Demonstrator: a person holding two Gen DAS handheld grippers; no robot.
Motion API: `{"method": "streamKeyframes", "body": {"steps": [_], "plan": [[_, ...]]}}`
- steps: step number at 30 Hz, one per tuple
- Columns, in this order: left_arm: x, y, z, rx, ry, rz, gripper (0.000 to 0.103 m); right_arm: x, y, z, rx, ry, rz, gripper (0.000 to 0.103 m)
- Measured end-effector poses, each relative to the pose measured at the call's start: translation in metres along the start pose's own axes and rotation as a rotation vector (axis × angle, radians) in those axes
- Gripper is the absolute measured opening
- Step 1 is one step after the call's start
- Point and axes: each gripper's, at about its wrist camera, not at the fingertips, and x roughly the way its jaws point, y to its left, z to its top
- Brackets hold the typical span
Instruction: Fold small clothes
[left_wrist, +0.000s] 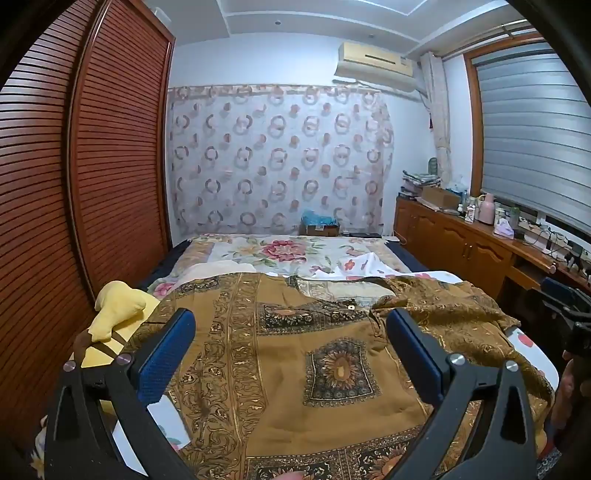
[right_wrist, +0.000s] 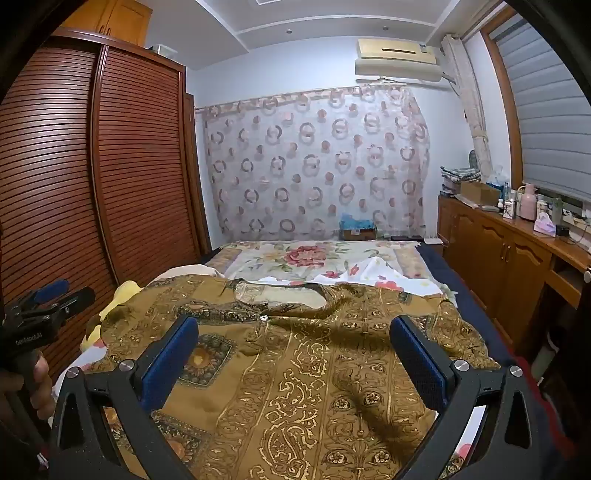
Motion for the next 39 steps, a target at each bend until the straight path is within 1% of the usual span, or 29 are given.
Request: {"method": "streamKeyframes", "body": {"steps": [9,10,12,27,28,39], "plan": [[-0.0001,-0.001,0.0002,0.008,0.001,-0.001,0.103,0.0015,0.0057,0.0027,0.009,0.001,0.009,0.103],[-0.0002,-0.0012,0.0001,0.008,0.001,-0.001,0.103,-0.0019,-0.0016,0.0001,0.011,-0.001,0.009,0.103],[0.0001,-0.001,0.0002,0.01,0.001,0.0,0.103,-0.0017,-0.0023,0.0007,0.011,0.001,0.01,0.103],[-0.0017,-0.0016,0.001,0.016,0.002,0.001,0.103,0.0006,0.0031,-0.0028,0.011,-0.01,0.012,0.103],[-0.002,-0.0017,0.0009,0.017,0.0,0.001,0.103,-0.0007,-0.0021,-0.002,0.014,-0.01,0.014,0.103],[-0.005,-0.0022,0.0022,0.02,-0.002,0.003,0.103,-0.0013,-0.0039,-0.0014,0.015,-0.013,0.014,0.103]]}}
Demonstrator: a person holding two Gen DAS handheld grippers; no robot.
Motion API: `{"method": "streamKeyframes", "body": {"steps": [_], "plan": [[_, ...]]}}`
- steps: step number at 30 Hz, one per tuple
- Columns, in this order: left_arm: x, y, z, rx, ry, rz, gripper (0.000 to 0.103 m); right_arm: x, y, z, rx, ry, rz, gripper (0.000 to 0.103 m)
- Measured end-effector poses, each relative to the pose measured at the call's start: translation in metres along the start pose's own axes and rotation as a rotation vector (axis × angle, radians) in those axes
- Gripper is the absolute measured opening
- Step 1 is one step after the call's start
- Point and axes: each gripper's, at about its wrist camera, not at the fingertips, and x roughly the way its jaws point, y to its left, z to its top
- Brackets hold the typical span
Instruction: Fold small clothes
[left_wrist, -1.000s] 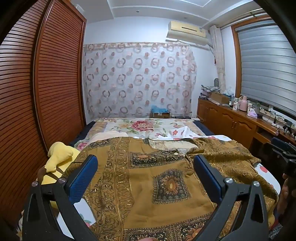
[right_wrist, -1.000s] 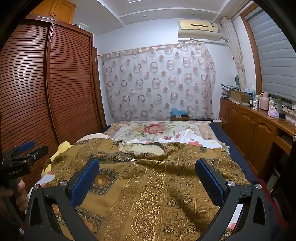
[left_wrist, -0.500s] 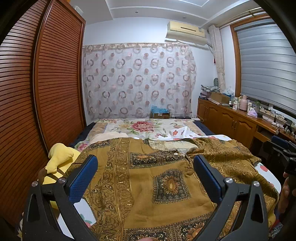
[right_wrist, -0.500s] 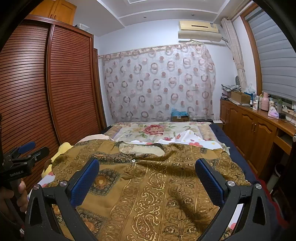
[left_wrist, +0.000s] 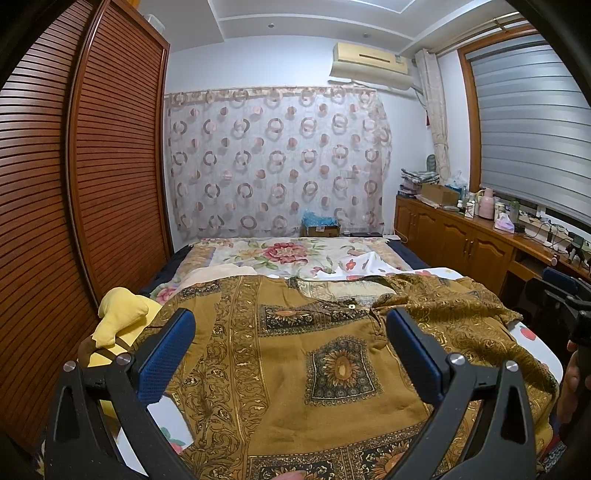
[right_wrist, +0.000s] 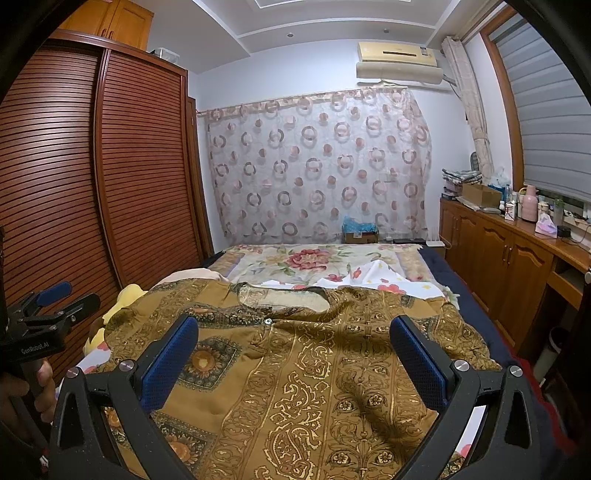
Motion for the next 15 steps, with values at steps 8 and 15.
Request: {"method": "streamKeyframes", "body": {"steps": [8,15], "plan": [[0.0,0.0015,0.0014,0.003,-0.001,0.0,0.103,0.0018,-0.001,0.0008,0.001,-0.001,0.0,0.103],[-0.0018,0.0033,0.0025,0.004,-0.002,0.0,0.103,0.0004,0.0005,-0.001,-0.001,-0.002,0.0,0.103]]}}
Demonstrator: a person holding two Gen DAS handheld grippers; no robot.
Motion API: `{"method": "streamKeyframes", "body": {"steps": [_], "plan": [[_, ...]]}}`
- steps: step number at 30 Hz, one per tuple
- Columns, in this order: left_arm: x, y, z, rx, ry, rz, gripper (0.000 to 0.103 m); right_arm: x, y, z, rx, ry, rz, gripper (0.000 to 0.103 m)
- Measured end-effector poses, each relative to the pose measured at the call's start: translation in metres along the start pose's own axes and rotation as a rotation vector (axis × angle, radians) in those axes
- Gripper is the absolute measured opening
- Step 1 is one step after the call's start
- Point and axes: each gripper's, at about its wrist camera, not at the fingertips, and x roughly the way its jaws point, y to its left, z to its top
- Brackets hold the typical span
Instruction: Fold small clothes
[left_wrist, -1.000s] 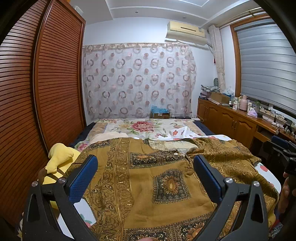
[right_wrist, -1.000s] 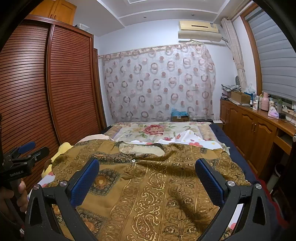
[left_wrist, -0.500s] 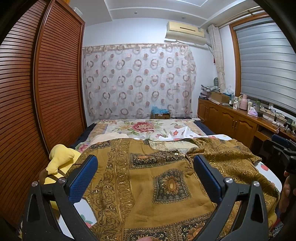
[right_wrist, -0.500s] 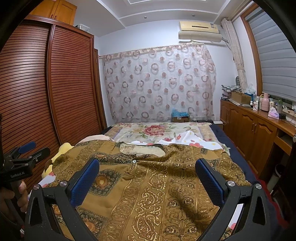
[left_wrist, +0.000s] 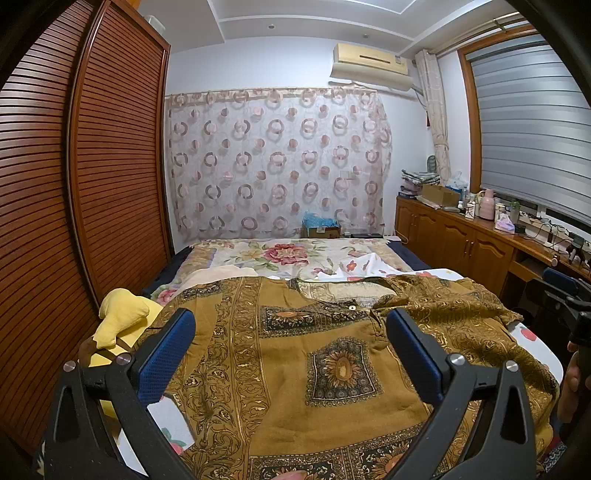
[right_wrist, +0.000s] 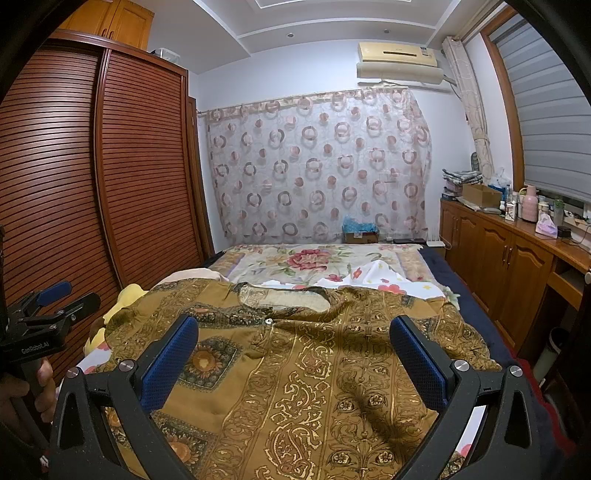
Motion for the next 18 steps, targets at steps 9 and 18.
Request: {"method": "streamKeyframes", "body": {"steps": [9,18], "plan": [[-0.0008,-0.001,0.0002,0.002,-0.002,-0.002,0.103,0.0002,0.0005,-0.0005,0.003,-0.003,0.0,0.103],[-0.0055,0.0003,0.0069,0.004,-0.006,0.0,0.103,-0.0007,0.001,-0.0007,0.001,-0.007,0.002,0.103]]}}
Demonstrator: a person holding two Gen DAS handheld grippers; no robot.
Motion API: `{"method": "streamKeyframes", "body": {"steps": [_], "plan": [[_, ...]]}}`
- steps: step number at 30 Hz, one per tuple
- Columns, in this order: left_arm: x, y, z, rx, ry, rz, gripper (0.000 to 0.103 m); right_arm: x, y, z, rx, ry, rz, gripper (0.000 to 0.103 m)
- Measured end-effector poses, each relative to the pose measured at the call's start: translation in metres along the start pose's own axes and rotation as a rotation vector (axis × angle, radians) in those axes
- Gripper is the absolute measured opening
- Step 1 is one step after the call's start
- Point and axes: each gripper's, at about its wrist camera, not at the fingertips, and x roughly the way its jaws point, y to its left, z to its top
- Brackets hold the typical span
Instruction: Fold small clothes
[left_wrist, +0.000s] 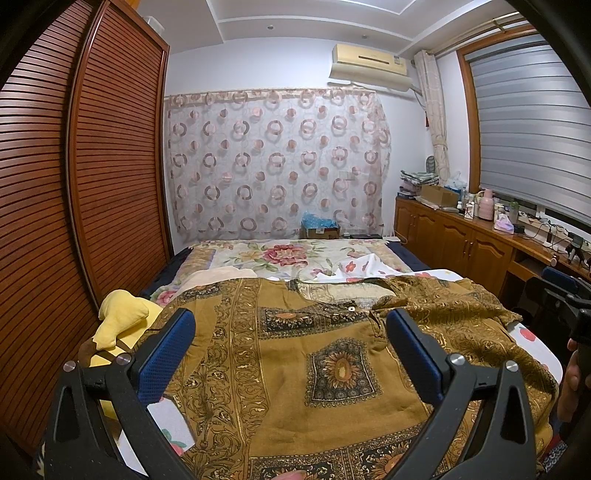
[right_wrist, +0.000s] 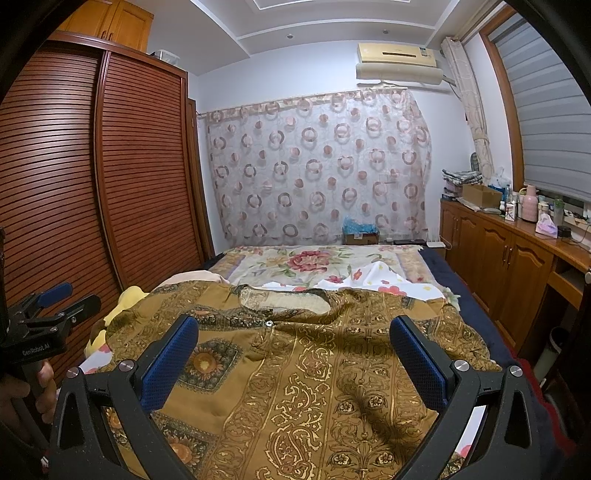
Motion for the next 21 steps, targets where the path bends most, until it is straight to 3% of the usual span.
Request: {"method": "streamKeyframes", "body": {"steps": [21], "plan": [[0.006,-0.0024,-0.0022,0.001,0.014,-0.005,0.103,0.0058,-0.0043,0.0005,0.013,0.008,0.018,0.103]]}}
